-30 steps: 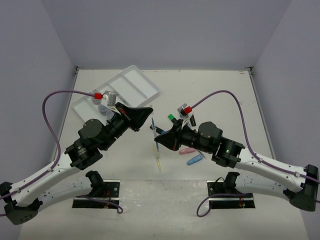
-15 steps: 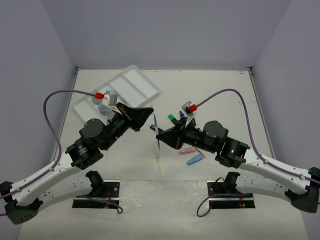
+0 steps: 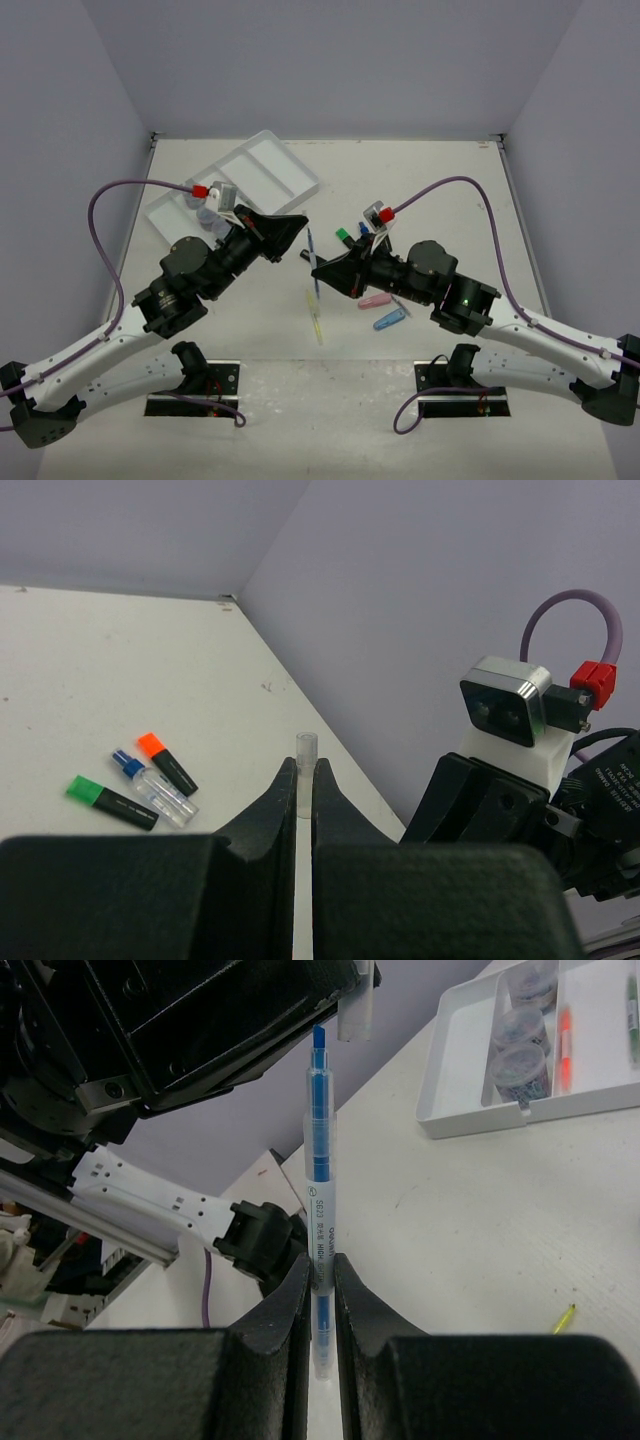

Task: Sort the stationery into containers
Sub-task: Close the pen cap on the pen.

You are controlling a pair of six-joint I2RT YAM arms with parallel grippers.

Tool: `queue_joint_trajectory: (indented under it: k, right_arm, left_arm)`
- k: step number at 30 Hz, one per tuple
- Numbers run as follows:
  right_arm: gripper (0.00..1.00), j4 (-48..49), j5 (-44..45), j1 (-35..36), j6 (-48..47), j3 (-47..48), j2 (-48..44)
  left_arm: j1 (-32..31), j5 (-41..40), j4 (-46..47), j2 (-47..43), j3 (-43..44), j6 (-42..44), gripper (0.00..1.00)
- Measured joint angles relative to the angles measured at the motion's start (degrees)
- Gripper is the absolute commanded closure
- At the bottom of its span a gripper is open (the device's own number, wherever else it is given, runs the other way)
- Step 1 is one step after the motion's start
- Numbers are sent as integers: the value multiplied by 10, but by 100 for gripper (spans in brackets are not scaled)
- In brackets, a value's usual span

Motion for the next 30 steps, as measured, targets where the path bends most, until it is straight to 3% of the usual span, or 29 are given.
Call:
queue_joint_trajectory:
  k: [30]
  right_arm:
    - [100,-5,4,0,18,0,12]
  left_arm:
    - [0,0,0,2,0,0,100]
